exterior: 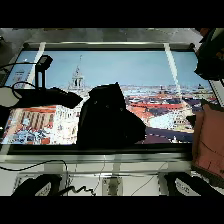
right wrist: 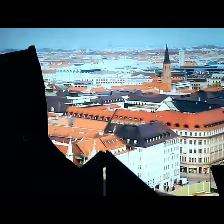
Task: Fold the clothes and pants, and hang the long-sleeved shirts on hangers.
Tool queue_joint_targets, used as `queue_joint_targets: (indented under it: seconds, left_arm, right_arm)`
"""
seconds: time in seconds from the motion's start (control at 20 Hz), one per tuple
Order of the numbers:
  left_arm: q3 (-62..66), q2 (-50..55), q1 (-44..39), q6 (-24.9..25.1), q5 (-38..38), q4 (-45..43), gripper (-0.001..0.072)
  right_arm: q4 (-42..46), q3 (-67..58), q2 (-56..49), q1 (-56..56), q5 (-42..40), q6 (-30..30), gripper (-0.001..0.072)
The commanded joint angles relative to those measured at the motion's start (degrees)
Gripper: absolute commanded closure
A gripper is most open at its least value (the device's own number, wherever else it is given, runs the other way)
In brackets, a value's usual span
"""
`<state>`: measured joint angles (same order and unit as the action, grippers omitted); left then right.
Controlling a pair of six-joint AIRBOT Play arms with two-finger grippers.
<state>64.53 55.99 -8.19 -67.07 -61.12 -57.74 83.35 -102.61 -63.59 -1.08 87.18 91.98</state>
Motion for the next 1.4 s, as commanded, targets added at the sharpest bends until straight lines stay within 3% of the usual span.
queue_joint_targets:
  seconds: [0.0,0.15,0.2,0.25,0.3,0.35,0.45,0.5,0.55,0.6,0.75,0.9,1.15,1.25,1.35]
  left_arm:
    - [0.0,0.0,0.0,-0.2,-0.3,2.3,0.001]
    - [0.0,0.0,0.1,-0.2,0.2,-0.7,0.001]
    - [0.0,-0.1,0.3,-0.2,-0.4,-5.6,0.006]
    - [0.0,0.0,0.6,-0.3,-2.8,-12.8,0.0268]
    - [-0.3,0.2,1.3,-0.5,-5.2,-19.1,0.0392]
    - [-1.4,0.3,2.6,-0.7,-7.4,-23.6,0.0399]
    - [-6.2,0.3,7.2,-0.7,-10.1,-23.2,0.0397]
    - [-9.8,0.3,9.8,-0.6,-10.5,-20.4,0.0359]
    - [-14.2,0.3,12.4,-0.4,-10.6,-16.1,0.0153]
    - [-18.4,0.3,14.4,1.1,-10.6,-11.9,0.0056]
    - [-30.0,0.7,16.1,7.2,-10.2,-3.0,0.0085]
    - [-36.6,3.1,15.8,9.7,-7.0,1.7,0.0096]
    - [-37.9,10.5,15.8,12.9,-1.3,8.9,0.0096]
    - [-37.9,14.3,15.8,16.7,-0.8,11.6,0.0097]
    - [-37.9,17.3,15.8,20.6,-0.5,15.8,0.0175]
  right_arm:
    - [0.0,0.0,0.0,0.0,0.0,0.0,0.0676]
    - [0.0,0.0,0.0,0.0,0.0,0.0,0.0676]
    - [0.0,0.0,0.0,0.0,0.0,0.0,0.0676]
    - [0.0,0.0,0.0,0.0,0.0,0.0,0.0676]
    - [0.0,0.0,0.0,0.0,0.0,0.0,0.0676]
    - [0.0,0.0,0.0,0.0,0.0,0.0,0.0676]
    - [0.0,0.0,0.0,0.0,0.0,0.0,0.0676]
    - [0.0,0.0,0.0,0.1,0.0,0.0,0.0676]
    - [0.0,0.0,0.0,0.0,0.0,0.0,0.0677]
    - [0.0,0.0,0.0,0.0,0.0,0.0,0.0676]
    - [0.0,0.0,0.0,0.0,0.0,0.0,0.0676]
    - [0.0,0.0,0.0,0.0,0.0,0.0,0.0676]
    - [0.0,0.0,0.0,0.0,0.0,0.0,0.0676]
    - [0.0,0.0,0.0,0.0,0.0,0.0,0.0676]
    - [0.0,0.0,0.0,0.0,0.0,0.0,0.0676]
